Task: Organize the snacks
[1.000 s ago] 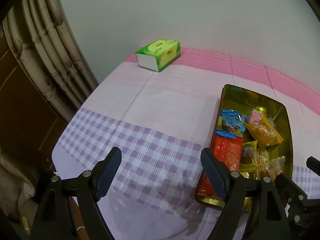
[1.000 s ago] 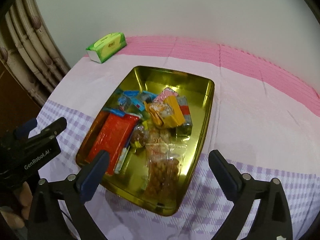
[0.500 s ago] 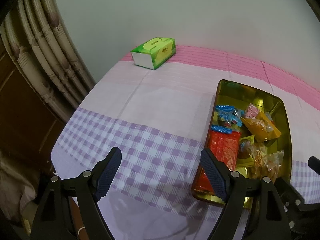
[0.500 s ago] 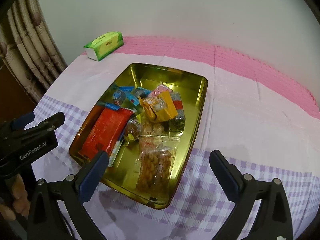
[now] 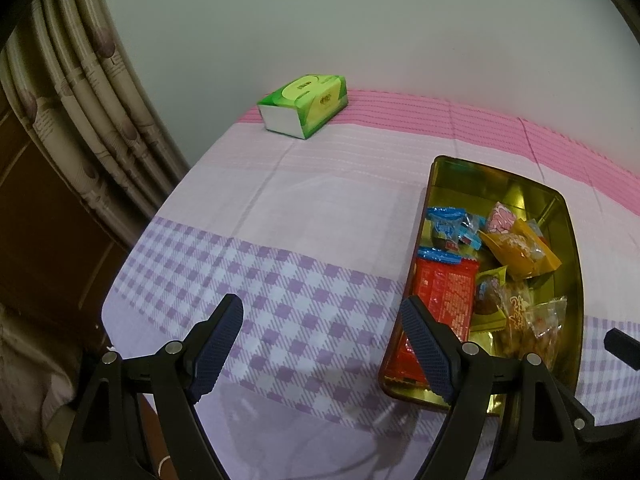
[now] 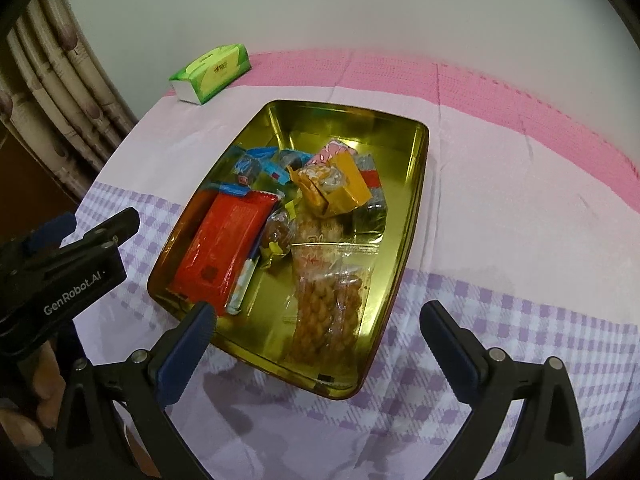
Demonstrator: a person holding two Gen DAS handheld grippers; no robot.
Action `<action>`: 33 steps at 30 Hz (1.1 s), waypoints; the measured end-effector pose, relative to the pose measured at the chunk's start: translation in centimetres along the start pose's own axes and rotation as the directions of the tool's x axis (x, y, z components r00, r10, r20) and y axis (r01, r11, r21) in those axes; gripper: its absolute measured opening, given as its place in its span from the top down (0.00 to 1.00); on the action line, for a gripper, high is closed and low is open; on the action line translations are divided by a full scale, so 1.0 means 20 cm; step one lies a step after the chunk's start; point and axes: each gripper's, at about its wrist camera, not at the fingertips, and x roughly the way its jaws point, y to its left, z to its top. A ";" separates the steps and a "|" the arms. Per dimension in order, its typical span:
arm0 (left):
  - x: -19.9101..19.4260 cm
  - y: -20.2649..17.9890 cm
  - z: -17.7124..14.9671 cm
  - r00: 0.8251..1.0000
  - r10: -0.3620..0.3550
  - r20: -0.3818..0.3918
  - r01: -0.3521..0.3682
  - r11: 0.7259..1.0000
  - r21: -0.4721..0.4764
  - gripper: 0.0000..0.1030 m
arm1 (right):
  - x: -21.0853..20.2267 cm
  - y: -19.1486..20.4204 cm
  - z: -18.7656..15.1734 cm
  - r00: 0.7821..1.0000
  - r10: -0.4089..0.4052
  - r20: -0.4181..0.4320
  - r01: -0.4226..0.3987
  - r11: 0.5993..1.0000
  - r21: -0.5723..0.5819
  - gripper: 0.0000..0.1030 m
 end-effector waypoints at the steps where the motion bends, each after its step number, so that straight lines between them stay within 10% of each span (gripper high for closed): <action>1: 0.00 0.00 0.00 1.000 -0.001 0.000 0.001 1.000 -0.001 0.21 | 0.00 0.00 0.00 1.000 0.002 -0.001 -0.002 1.000 0.001 0.02; 33: 0.01 -0.02 -0.01 1.000 -0.005 -0.002 0.005 1.000 0.011 0.21 | 0.06 -0.02 -0.03 0.998 0.025 -0.050 -0.025 1.000 0.007 0.02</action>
